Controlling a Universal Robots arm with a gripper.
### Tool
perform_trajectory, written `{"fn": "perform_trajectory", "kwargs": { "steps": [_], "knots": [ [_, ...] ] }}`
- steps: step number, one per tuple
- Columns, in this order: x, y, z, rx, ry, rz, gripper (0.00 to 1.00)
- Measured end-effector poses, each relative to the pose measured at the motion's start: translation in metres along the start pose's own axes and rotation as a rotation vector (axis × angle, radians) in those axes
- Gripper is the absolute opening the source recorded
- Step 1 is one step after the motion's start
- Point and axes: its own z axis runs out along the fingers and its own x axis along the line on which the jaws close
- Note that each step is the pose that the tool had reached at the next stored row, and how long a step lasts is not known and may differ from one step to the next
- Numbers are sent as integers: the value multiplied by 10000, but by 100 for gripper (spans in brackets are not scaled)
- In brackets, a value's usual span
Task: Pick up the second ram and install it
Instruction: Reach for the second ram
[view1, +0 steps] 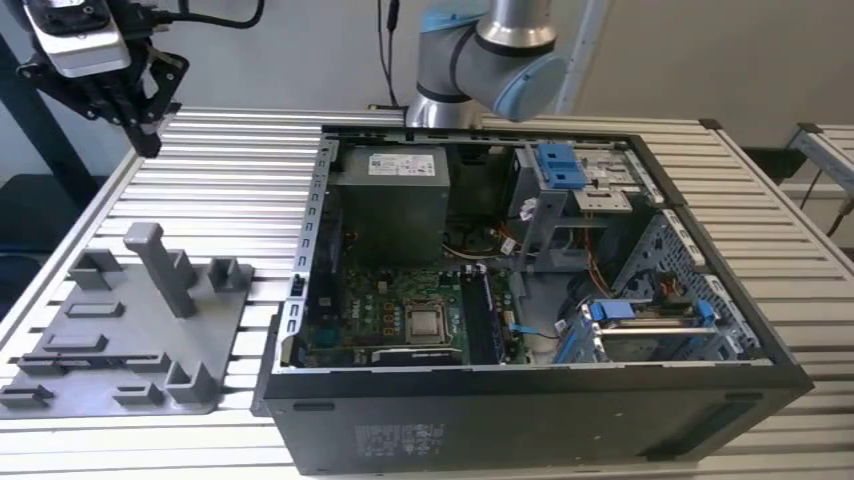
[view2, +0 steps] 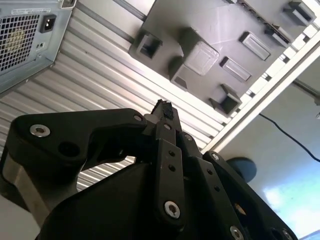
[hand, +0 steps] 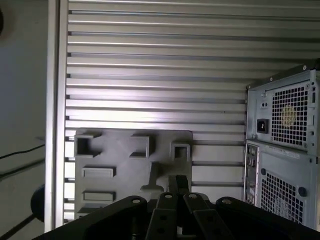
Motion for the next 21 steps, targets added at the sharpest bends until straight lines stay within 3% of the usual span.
{"fn": "perform_trajectory", "kwargs": {
  "steps": [21],
  "knots": [
    [596,6,15,-2,3,-73,11]
  ]
}}
